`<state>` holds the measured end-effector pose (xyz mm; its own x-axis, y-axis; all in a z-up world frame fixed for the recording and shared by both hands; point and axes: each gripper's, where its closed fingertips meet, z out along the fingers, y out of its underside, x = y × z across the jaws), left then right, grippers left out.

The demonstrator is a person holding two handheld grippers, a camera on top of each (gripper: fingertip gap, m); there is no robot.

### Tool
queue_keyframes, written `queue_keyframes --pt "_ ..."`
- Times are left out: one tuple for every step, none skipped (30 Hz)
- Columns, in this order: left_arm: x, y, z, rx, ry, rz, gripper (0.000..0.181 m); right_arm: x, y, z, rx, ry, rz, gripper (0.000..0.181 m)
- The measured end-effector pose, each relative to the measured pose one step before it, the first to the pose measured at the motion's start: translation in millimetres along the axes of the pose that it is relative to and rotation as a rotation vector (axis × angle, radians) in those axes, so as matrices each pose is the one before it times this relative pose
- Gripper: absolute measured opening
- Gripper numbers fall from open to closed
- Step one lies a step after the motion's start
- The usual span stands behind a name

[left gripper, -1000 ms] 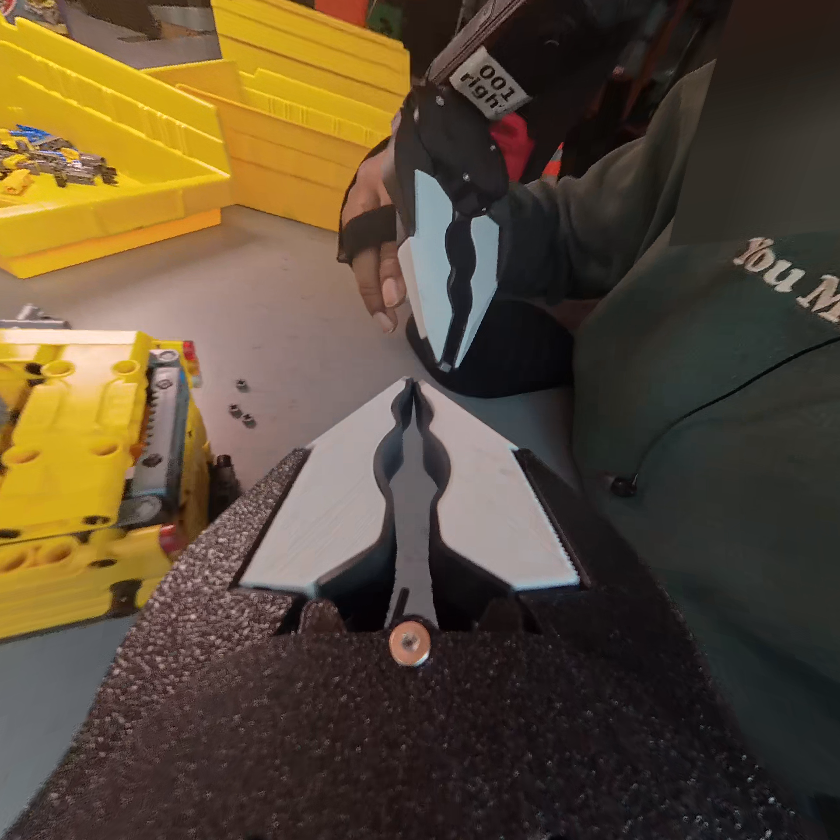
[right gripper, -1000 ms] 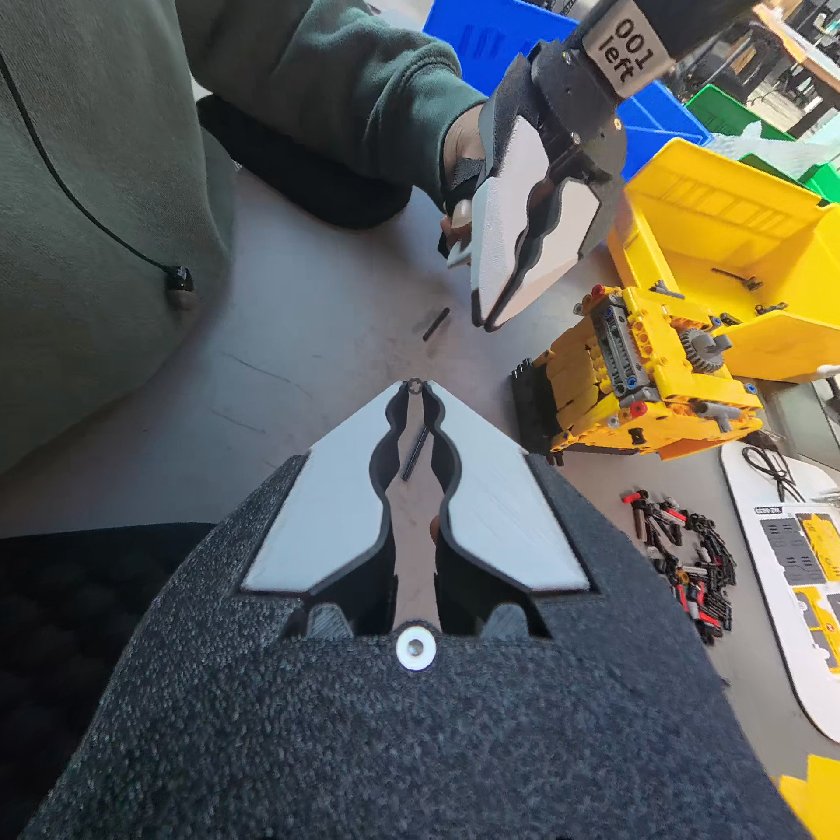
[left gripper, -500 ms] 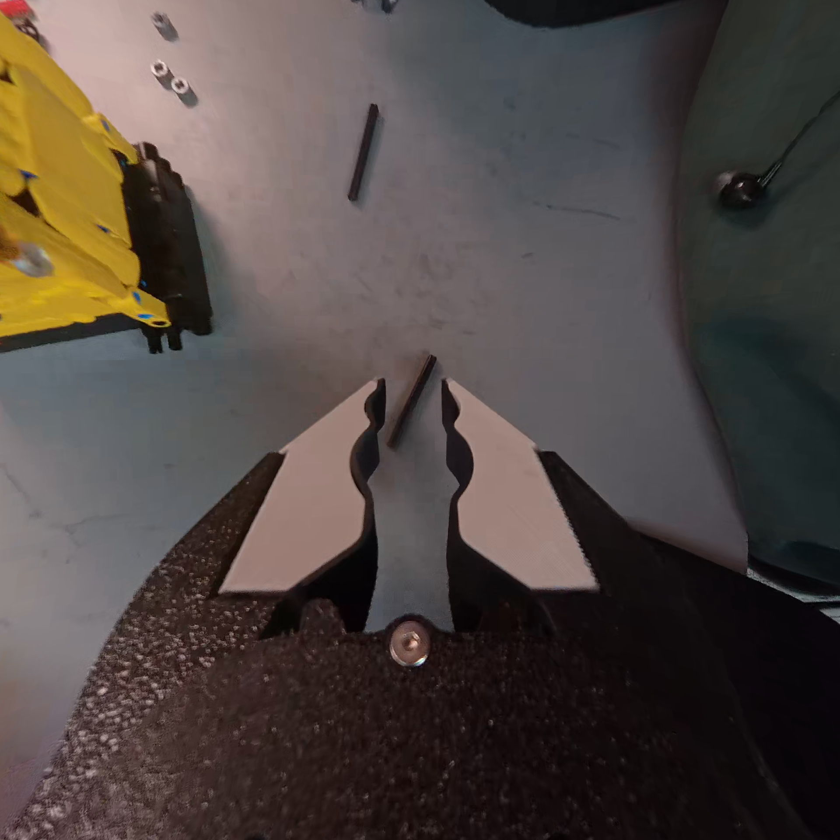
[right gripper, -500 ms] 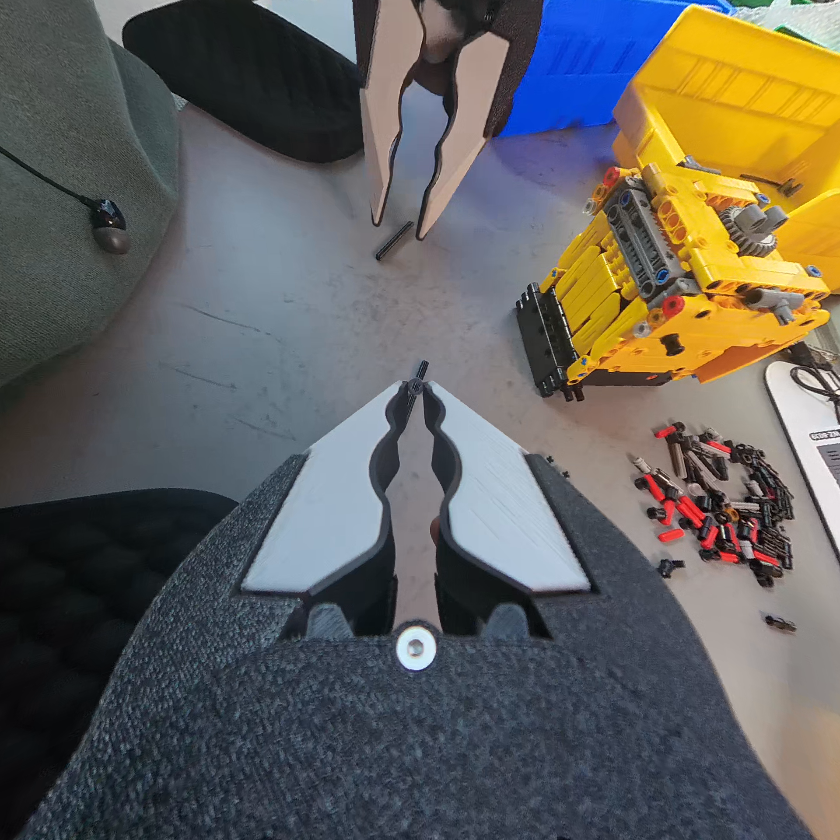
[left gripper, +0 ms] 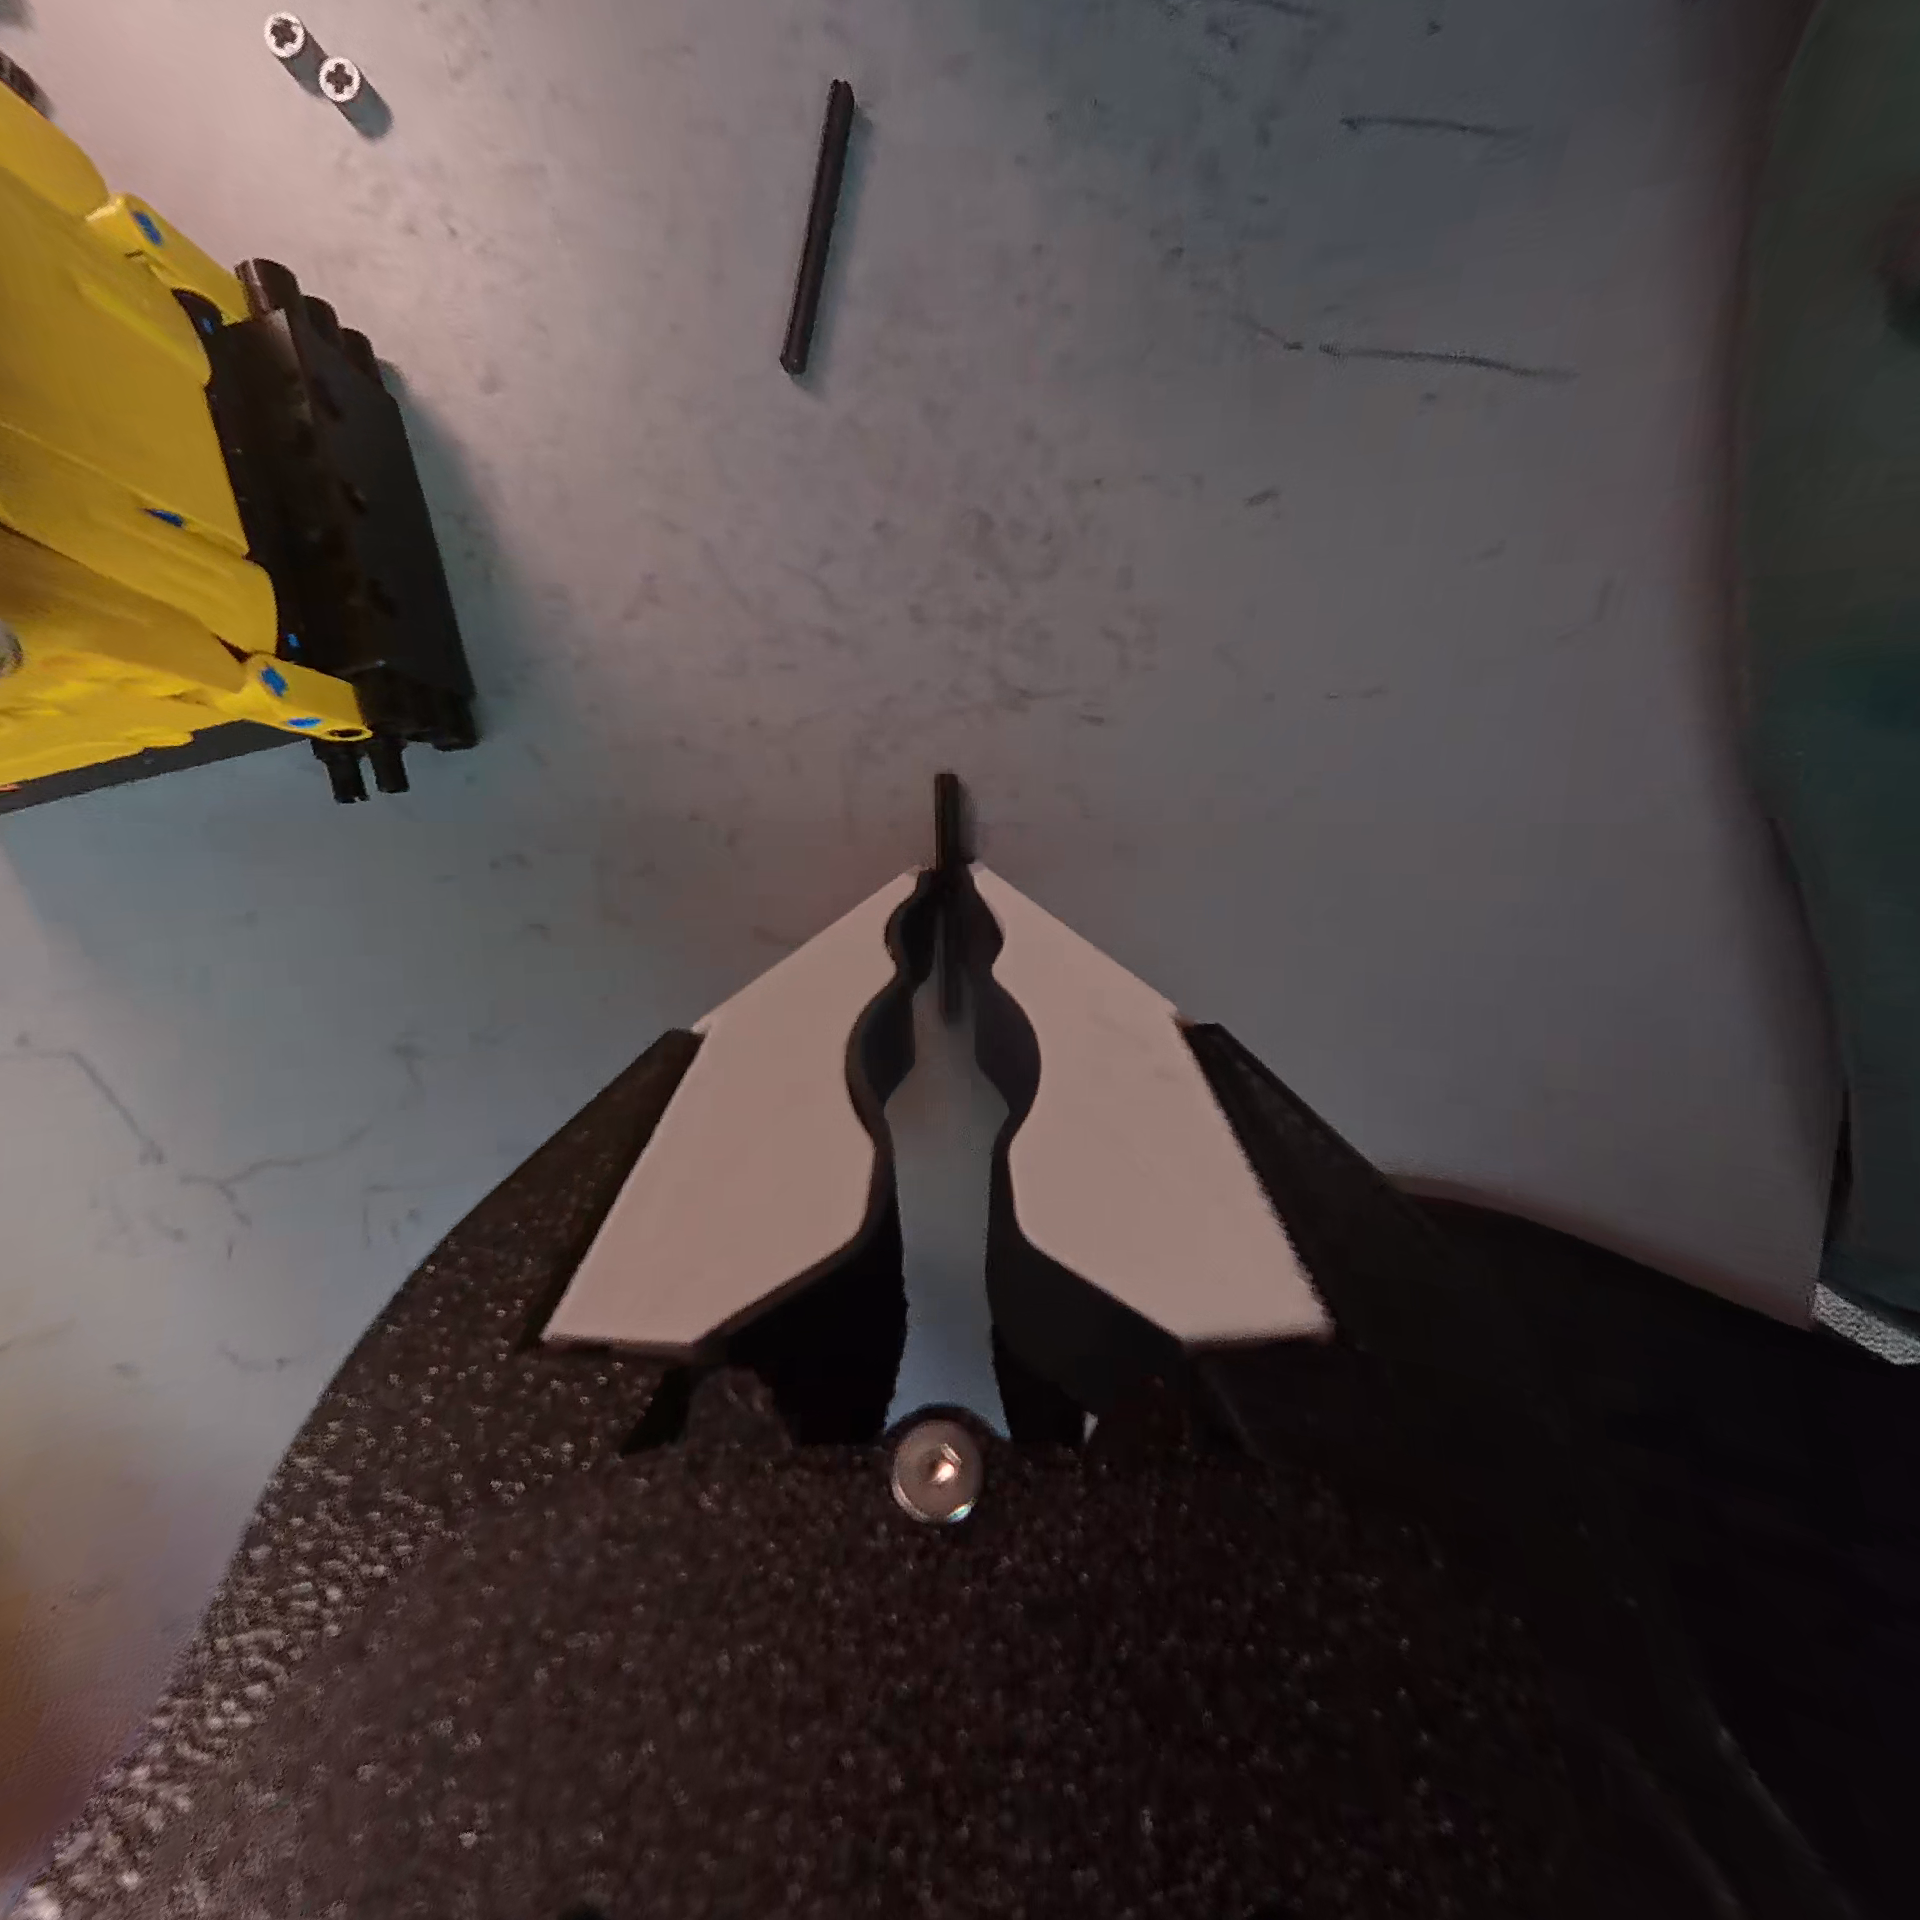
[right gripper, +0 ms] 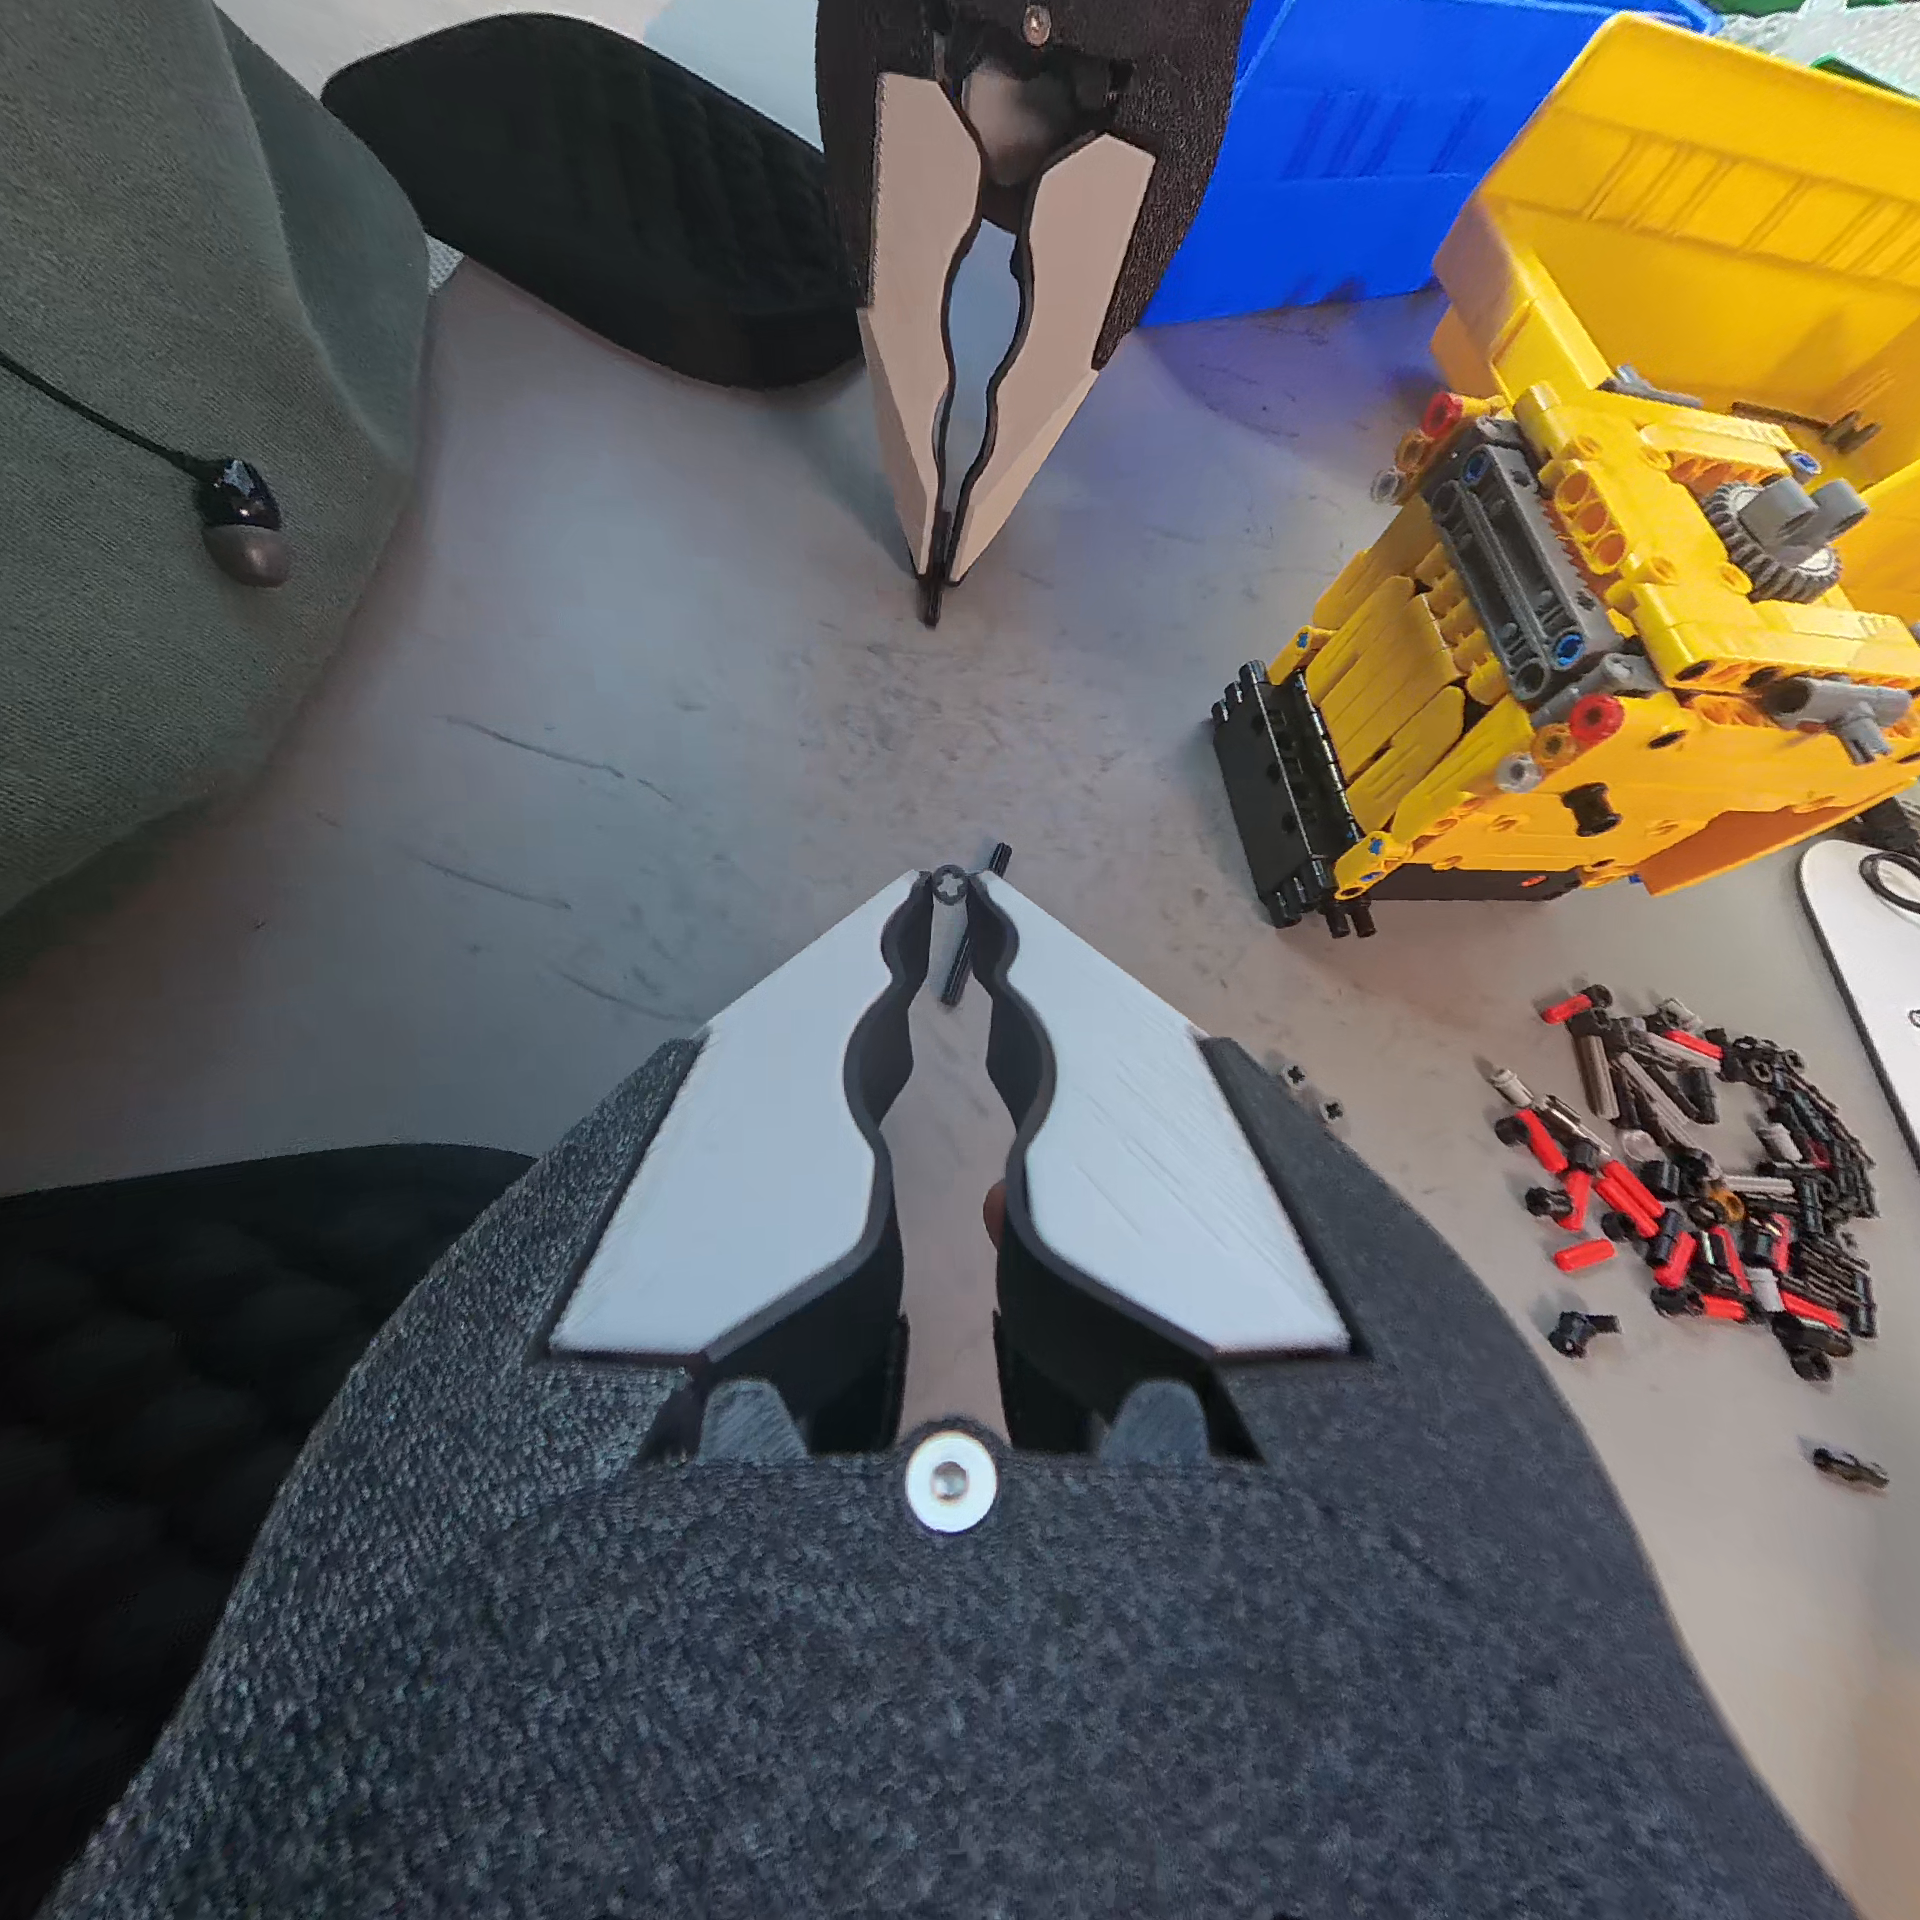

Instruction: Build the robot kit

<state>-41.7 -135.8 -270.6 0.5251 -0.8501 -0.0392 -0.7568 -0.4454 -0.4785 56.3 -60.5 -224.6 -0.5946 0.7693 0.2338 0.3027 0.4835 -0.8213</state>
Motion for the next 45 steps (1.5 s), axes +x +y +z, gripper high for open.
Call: queue_keyframes --pt "-0.76 -0.07 0.11 -0.0058 -0.0068 0.0144 0.003 -0.79 -1.51 0.23 0.0046 -0.0013 -0.0008 0.006" --pt "-0.27 0.09 -0.07 -0.0042 -0.0012 0.0110 0.003 -0.47 -1.51 0.01 0.0056 -0.0002 0.0006 0.006" --pt "-0.40 -0.44 0.09 -0.0019 -0.0018 0.0099 0.003 -0.42 -1.79 -0.07 0.0070 -0.0006 0.0019 0.006" --pt "-0.05 -1.37 0.23 0.0057 -0.0001 0.0038 0.003 0.11 -2.14 -0.40 0.0094 0.0020 0.0013 0.006" --pt "1.78 -7.63 0.41 0.0482 0.0149 -0.0119 0.003 0.39 -2.97 -0.73 0.0149 0.0038 0.0013 0.006" --pt "5.15 -14.73 -0.29 0.0922 0.0431 -0.0327 0.002 0.59 -4.70 -1.42 0.0253 0.0034 0.0052 0.006" --pt "5.59 -15.74 -0.20 0.0903 0.0486 -0.0331 0.002 -0.07 -6.44 -1.99 0.0347 -0.0012 0.0094 0.006" --pt "4.07 -15.67 0.60 0.0821 0.0349 -0.0148 0.002 -1.07 -7.86 -2.44 0.0407 -0.0064 0.0105 0.006" --pt "3.36 -17.91 1.03 0.0921 0.0316 -0.0089 0.003 -1.95 -9.28 -2.88 0.0491 -0.0117 0.0098 0.006" --pt "4.16 -18.71 1.53 0.0964 0.0422 -0.0114 0.002 -2.68 -9.78 -2.88 0.0501 -0.0182 0.0137 0.006" --pt "3.22 -16.54 2.44 0.0845 0.0395 -0.0054 0.003 -2.56 -9.38 -2.80 0.0450 -0.0187 0.0153 0.006" --pt "1.62 -13.29 3.23 0.0678 0.0336 -0.0012 0.003 -2.43 -8.23 -2.45 0.0378 -0.0168 0.0106 0.006" --pt "1.38 -10.23 3.56 0.0540 0.0366 -0.0019 0.003 -2.62 -7.18 -2.19 0.0318 -0.0147 0.0051 0.006" --pt "1.49 -7.92 3.33 0.0443 0.0377 -0.0027 0.003 -2.91 -5.83 -1.69 0.0247 -0.0144 0.0035 0.006" --pt "1.95 -5.36 2.77 0.0315 0.0365 -0.0065 0.003 -2.08 -2.98 -0.59 0.0082 -0.0087 0.0003 0.006" --pt "1.60 -3.54 1.85 0.0208 0.0288 -0.0084 0.003 -1.58 0.46 0.28 -0.0116 -0.0031 -0.0094 0.006" --pt "1.64 -1.83 1.05 0.0146 0.0247 -0.0101 0.002 -1.31 1.61 0.81 -0.0143 0.0000 -0.0131 0.006" --pt "0.25 0.13 0.85 0.0089 0.0134 -0.0103 0.002 -1.58 -1.54 0.20 0.0074 -0.0049 -0.0024 0.006" --pt "0.20 0.96 0.86 0.0072 0.0121 -0.0119 0.002 -1.53 -0.07 0.58 -0.0020 -0.0089 0.0050 0.006" --pt "0.80 1.38 0.93 0.0054 0.0140 -0.0112 0.002 -1.30 1.16 0.90 -0.0084 -0.0057 -0.0033 0.006" --pt "0.35 1.96 0.86 0.0005 0.0090 -0.0079 0.002 -0.95 1.27 0.89 -0.0080 -0.0024 -0.0051 0.006" --pt "0.32 1.94 0.57 -0.0030 0.0074 -0.0053 0.002 -1.15 1.73 0.66 -0.0100 -0.0049 -0.0014 0.006" --pt "0.35 1.36 0.26 -0.0020 0.0070 -0.0051 0.002 -1.01 1.33 0.52 -0.0092 -0.0045 -0.0017 0.006" --pt "0.54 0.66 0.01 0.0017 0.0089 -0.0060 0.002 -0.87 0.65 0.23 -0.0068 -0.0026 -0.0041 0.006" --pt "0.62 0.18 -0.15 0.0049 0.0107 -0.0072 0.002 -1.03 0.20 0.16 -0.0057 -0.0035 -0.0038 0.006" --pt "1.23 -0.04 -0.13 0.0062 0.0143 -0.0056 0.002 -1.08 -0.19 0.12 -0.0031 -0.0041 -0.0030 0.006" --pt "1.43 0.15 -0.01 0.0042 0.0150 -0.0046 0.002 -1.06 -0.09 0.14 -0.0032 -0.0038 -0.0028 0.006" --pt "1.27 0.67 0.23 -0.0003 0.0128 -0.0037 0.002 -0.79 0.25 0.35 -0.0048 -0.0021 -0.0037 0.006" --pt "1.10 0.65 0.54 -0.0022 0.0103 -0.0025 0.002 -0.60 0.07 0.42 -0.0024 -0.0013 -0.0029 0.006" --pt "1.44 0.03 0.35 0.0012 0.0126 -0.0026 0.002 -1.42 -0.74 0.31 0.0020 -0.0063 0.0004 0.006" --pt "1.41 -0.06 0.24 0.0034 0.0132 -0.0056 0.002 -1.01 -0.95 0.37 0.0017 -0.0034 -0.0011 0.006" --pt "0.50 0.51 0.38 -0.0005 0.0079 -0.0046 0.002 -0.96 -0.04 0.54 -0.0052 -0.0017 -0.0057 0.006" --pt "0.44 1.05 0.55 -0.0037 0.0071 -0.0042 0.002 -1.18 0.33 0.51 -0.0071 -0.0017 -0.0078 0.006" --pt "0.93 0.68 0.48 -0.0040 0.0096 -0.0053 0.002 -1.52 -0.12 0.65 -0.0034 -0.0048 -0.0052 0.006" --pt "1.24 0.22 0.38 -0.0021 0.0108 -0.0032 0.002 -1.29 -0.73 0.52 0.0004 -0.0031 -0.0036 0.006" --pt "1.30 0.30 0.34 -0.0015 0.0127 -0.0062 0.002 -0.71 -0.47 0.38 -0.0023 -0.0008 -0.0060 0.006" --pt "0.98 0.24 0.00 -0.0008 0.0125 -0.0087 0.002 -0.38 -0.15 0.53 -0.0038 0.0019 -0.0067 0.006" --pt "1.45 -0.02 -0.11 0.0008 0.0165 -0.0090 0.002 -0.45 -0.56 0.36 -0.0015 0.0008 -0.0055 0.006" --pt "1.84 -0.15 -0.02 0.0013 0.0183 -0.0089 0.002 -0.57 -0.77 0.32 0.0008 -0.0002 -0.0028 0.006" --pt "1.51 0.30 0.17 -0.0017 0.0168 -0.0078 0.001 -0.82 -0.44 0.59 -0.0011 -0.0022 -0.0046 0.006" --pt "1.25 0.16 0.21 -0.0021 0.0137 -0.0059 0.001 -0.92 -0.86 0.54 0.0015 -0.0018 -0.0031 0.006" --pt "1.52 -0.12 0.17 0.0004 0.0155 -0.0048 0.001 -0.73 -1.17 0.54 0.0038 -0.0021 -0.0022 0.006" --pt "1.40 -0.13 0.19 0.0007 0.0138 -0.0052 0.002 -0.84 -1.29 0.50 0.0030 -0.0023 -0.0014 0.006" --pt "1.14 0.01 0.29 -0.0007 0.0117 -0.0041 0.001 -0.74 -0.64 0.50 -0.0001 -0.0016 -0.0043 0.006" --pt "0.99 -0.12 0.23 0.0000 0.0103 -0.0028 0.001 -0.87 -0.81 0.30 0.0012 -0.0024 -0.0018 0.006"
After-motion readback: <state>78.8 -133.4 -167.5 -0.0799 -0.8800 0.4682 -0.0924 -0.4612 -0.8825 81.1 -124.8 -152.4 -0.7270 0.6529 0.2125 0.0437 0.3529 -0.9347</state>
